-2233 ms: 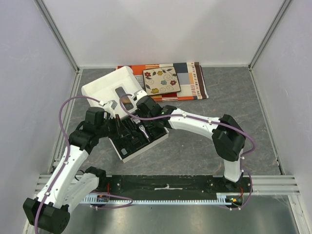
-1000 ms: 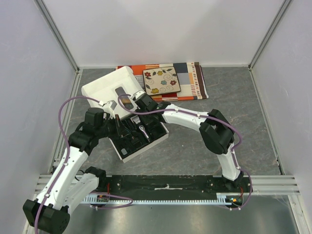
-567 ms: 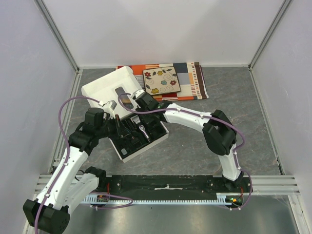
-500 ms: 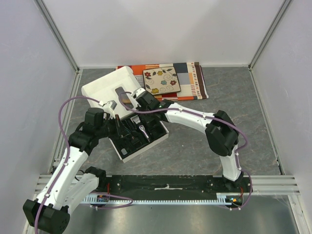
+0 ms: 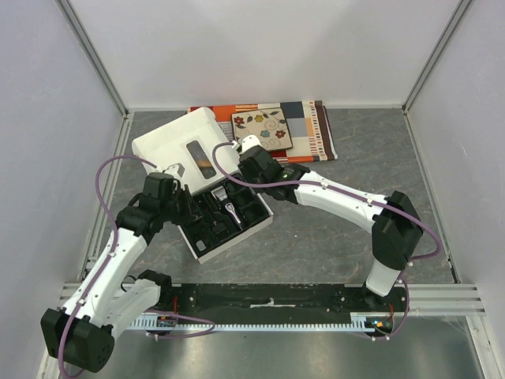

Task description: Sort the hair-cutting tools

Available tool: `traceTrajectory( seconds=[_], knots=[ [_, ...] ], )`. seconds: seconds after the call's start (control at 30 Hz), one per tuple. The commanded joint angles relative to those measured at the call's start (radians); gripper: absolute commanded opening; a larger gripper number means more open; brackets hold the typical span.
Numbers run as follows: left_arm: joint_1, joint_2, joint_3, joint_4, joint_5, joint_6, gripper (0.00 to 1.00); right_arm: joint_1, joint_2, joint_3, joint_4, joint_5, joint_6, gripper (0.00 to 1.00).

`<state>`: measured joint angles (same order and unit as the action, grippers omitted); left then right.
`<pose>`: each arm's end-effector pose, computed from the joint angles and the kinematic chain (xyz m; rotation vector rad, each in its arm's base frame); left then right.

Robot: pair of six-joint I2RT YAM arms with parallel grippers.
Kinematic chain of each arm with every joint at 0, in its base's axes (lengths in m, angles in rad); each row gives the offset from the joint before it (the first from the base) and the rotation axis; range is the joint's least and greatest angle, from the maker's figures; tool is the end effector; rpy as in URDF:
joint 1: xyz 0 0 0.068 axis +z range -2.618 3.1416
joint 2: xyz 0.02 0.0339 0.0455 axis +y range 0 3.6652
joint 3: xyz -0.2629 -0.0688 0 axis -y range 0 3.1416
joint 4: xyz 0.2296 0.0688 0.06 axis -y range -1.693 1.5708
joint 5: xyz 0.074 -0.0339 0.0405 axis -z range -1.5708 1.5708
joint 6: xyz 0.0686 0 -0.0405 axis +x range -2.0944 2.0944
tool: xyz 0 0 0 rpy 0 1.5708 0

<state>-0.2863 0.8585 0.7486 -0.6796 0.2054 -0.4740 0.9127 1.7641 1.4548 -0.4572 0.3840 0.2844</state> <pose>0.1710 -0.0649 0.2467 -0.1246 2.4206 -0.6018 0.2690 0.3060 0.2633 -0.5225 2.2149 0.1793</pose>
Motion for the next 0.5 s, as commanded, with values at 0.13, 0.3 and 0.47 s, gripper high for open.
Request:
traceTrajectory(
  seconds=[0.13, 0.3, 0.47],
  knots=[
    [0.047, 0.068, 0.041, -0.018, -0.276, -0.159, 0.09, -0.093, -0.065, -0.076, 0.028, 0.049, 0.009, 0.57],
    [0.081, 0.063, 0.115, -0.014, -0.349, -0.173, 0.21, -0.143, -0.014, -0.018, 0.095, -0.058, -0.024, 0.6],
    [0.119, 0.094, 0.213, -0.075, -0.423, -0.186, 0.34, -0.189, 0.102, 0.114, 0.111, -0.177, -0.047, 0.64]
  ],
)
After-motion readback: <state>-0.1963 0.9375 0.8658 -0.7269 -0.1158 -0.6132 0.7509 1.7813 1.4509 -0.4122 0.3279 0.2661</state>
